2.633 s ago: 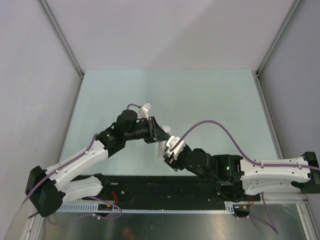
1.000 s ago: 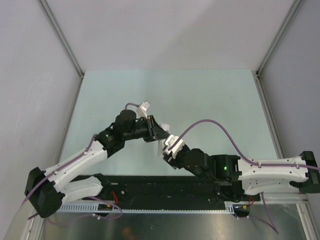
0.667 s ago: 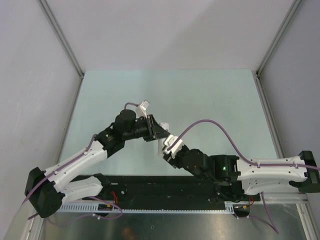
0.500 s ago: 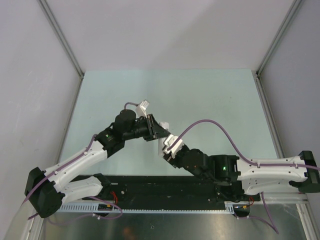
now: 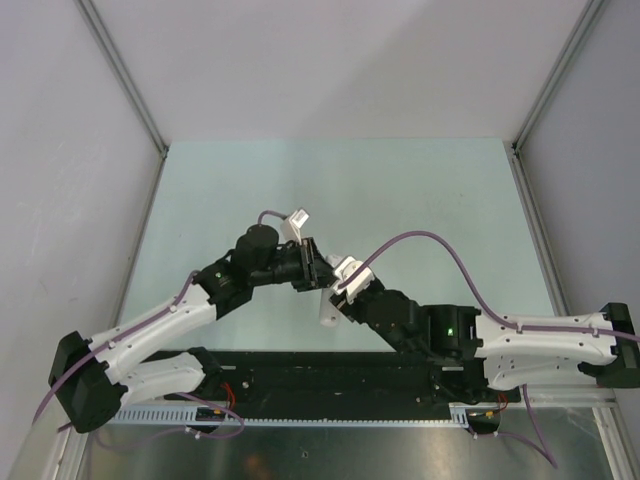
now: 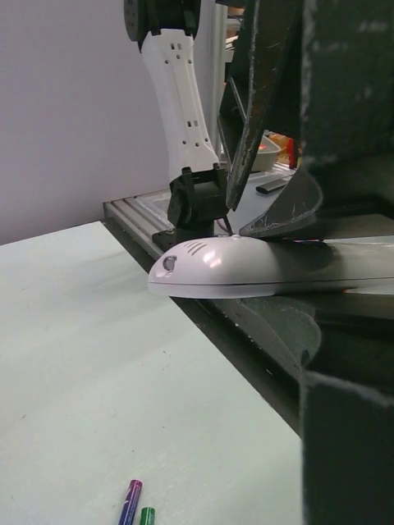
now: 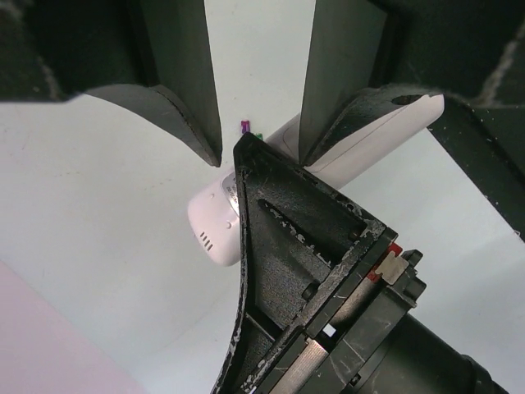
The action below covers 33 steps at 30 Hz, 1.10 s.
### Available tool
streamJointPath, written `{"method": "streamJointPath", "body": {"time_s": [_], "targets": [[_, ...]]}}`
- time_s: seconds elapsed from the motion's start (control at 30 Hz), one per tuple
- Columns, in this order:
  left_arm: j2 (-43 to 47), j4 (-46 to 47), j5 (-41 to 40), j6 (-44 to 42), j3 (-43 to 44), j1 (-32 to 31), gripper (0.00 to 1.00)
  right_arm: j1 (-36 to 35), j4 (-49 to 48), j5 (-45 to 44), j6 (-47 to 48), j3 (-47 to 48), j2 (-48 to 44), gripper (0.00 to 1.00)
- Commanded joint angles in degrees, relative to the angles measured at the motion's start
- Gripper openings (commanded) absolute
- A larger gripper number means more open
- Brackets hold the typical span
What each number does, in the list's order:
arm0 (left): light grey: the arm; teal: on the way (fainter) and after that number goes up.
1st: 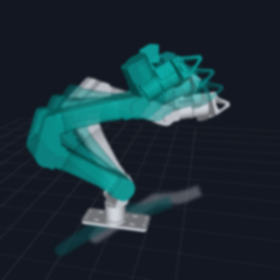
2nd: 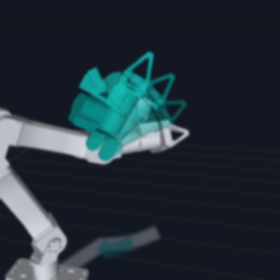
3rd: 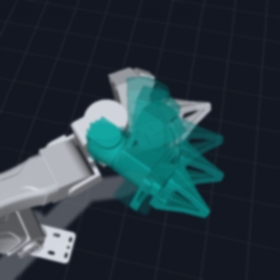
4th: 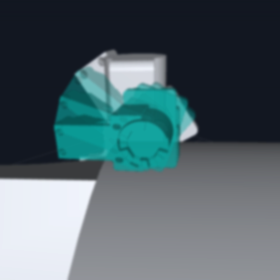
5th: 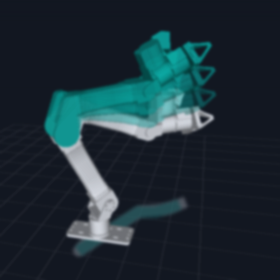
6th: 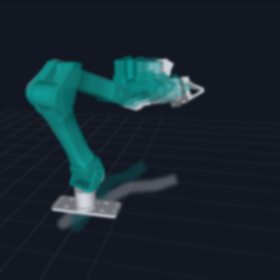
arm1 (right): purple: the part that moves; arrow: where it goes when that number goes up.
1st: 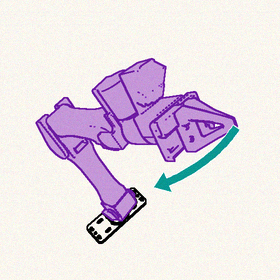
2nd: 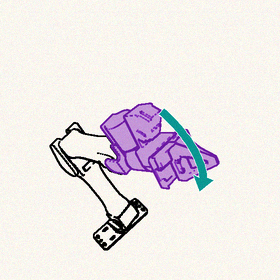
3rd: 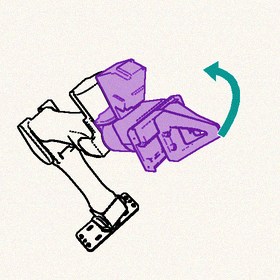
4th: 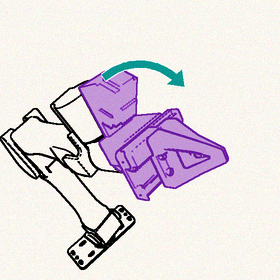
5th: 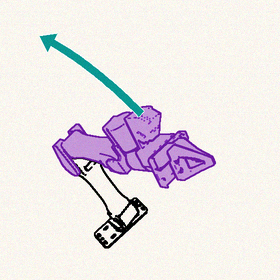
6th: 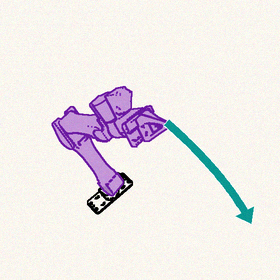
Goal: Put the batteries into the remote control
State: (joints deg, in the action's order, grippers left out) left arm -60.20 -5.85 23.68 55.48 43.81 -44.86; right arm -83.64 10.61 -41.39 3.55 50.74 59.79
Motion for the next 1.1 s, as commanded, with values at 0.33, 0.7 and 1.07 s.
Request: {"method": "streamJointPath", "body": {"time_s": [0.33, 0.7, 1.07], "targets": [[2.55, 1.54, -2.49, 0.06, -0.22, 1.35, 0.0, -0.92, -1.56, -4.24, -2.05, 2.34, -6.61, 0.8], [9.05, 26.15, -1.1, 6.31, -17.01, 4.43, 0.0, 1.81, -1.91, 2.79, -9.7, 1.91, -10.83, 1.0], [14.5, 31.16, -1.88, 4.1, -19.2, 4.61, 0.0, 2.69, -2.7, 3.85, -7.77, 1.99, -8.46, 1.0]]}}
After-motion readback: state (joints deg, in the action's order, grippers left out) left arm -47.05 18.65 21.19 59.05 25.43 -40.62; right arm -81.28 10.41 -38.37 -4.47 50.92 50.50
